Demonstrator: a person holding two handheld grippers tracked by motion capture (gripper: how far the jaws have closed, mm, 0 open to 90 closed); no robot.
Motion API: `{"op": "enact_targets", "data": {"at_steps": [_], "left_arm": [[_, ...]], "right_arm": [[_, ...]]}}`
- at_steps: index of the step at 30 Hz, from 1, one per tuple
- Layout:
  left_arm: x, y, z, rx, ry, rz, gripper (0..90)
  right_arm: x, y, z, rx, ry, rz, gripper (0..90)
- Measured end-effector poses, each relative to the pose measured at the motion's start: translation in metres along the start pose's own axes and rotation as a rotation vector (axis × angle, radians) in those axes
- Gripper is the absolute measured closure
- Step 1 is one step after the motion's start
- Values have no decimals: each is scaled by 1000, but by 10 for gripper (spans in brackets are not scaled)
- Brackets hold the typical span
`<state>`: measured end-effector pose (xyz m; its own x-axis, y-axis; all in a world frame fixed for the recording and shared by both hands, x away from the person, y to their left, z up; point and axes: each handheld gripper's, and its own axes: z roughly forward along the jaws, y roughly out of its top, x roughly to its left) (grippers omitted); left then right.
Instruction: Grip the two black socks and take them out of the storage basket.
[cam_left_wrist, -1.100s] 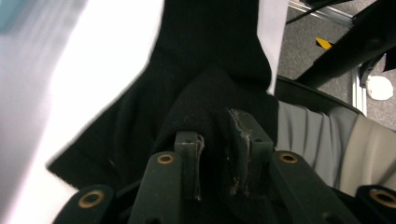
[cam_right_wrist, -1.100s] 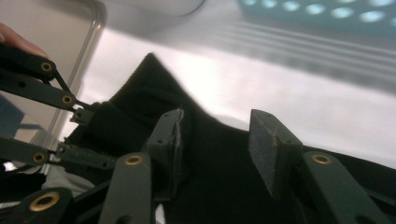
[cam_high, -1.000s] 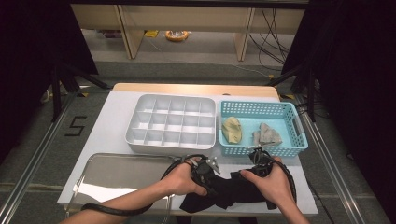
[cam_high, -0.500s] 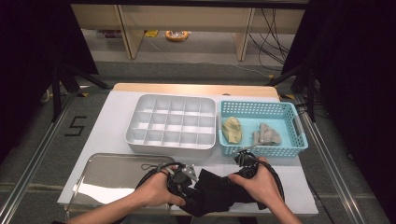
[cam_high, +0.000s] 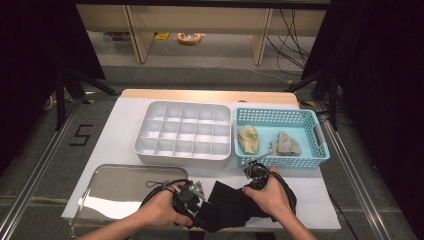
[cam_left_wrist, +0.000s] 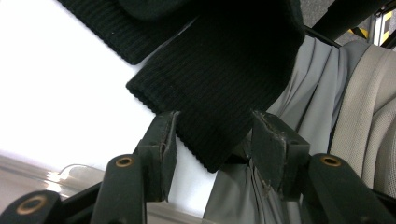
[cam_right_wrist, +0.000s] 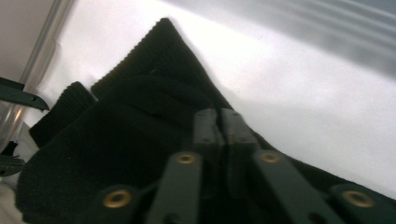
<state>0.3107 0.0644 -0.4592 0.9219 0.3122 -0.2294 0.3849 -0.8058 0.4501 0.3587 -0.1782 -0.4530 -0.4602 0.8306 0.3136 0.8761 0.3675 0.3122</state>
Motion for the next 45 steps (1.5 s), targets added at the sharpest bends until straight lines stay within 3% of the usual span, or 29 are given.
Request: {"op": "enact_targets", "data": {"at_steps": [1,2,3,5,6,7,9,13,18,19,20,21,24,25,26,27,28,32,33,34,36,38,39,40,41,42,43,45], "left_arm": [[0,0,0,2,-1,3,501],[2,0,-1,25,-2,32,501],[1,0,0,8,-1,19,501],[2,1,-1,18,-3,35,500],[2,2,-1,16,-3,38,500],[0,2,0,-9,-5,18,499],[0,3,-1,-20,-4,20,491],[1,3,-3,-25,-10,30,466],[2,3,-7,-32,-1,26,454],[2,3,-7,-30,1,32,451],[3,4,-7,-30,3,33,448],[4,4,-7,-31,-1,34,445],[6,7,-7,-46,10,51,423],[7,9,-7,-48,15,54,417],[8,10,-6,-56,15,41,412],[11,12,-5,-69,21,41,410],[14,14,-4,-79,21,14,409],[33,20,2,-134,28,-78,425],[37,21,4,-146,28,-114,438],[40,23,6,-154,29,-140,450],[46,25,11,-158,30,-163,485],[48,28,14,-159,17,-193,527],[51,28,14,-137,10,-173,560],[51,28,16,-134,5,-185,582],[51,28,18,-138,5,-198,598],[50,29,19,-132,4,-208,614],[51,29,20,-131,-2,-214,621],[50,30,20,-126,3,-230,637]], "right_arm": [[0,0,0,-15,1,1,895],[-1,-1,-4,-35,6,-1,898],[-1,-2,-8,-50,0,3,900],[1,-5,-19,-78,-4,67,900],[-3,-5,-24,-103,-19,47,900],[-6,-6,-30,-117,-26,46,900],[-12,-9,-41,-152,-45,52,900],[-25,-19,-62,-193,-80,93,900],[-46,-38,-74,-190,-122,181,900],[-46,-42,-75,-182,-112,233,900],[-50,-45,-77,-173,-113,218,900],[-51,-47,-75,-182,-120,257,900],[-62,-55,-78,-171,-123,220,900],[-63,-56,-79,-168,-132,235,900],[-65,-58,-79,-169,-127,240,900],[-61,-59,-80,-155,-121,320,900],[-67,-60,-80,-171,-140,268,900],[-70,-65,-80,-161,-151,314,900],[-72,-67,-80,-159,-145,300,900],[-70,-69,-80,-153,-134,341,900],[-78,-75,-80,-147,-135,268,897],[-76,-76,-78,-149,-120,303,876],[-76,-78,-78,-146,-119,289,847],[-76,-78,-78,-157,-93,289,820],[-74,-77,-79,-159,-87,321,801],[-75,-78,-78,-173,-85,317,785],[-80,-78,-78,-185,-113,286,763],[-84,-76,-79,-189,-111,288,728]]}}
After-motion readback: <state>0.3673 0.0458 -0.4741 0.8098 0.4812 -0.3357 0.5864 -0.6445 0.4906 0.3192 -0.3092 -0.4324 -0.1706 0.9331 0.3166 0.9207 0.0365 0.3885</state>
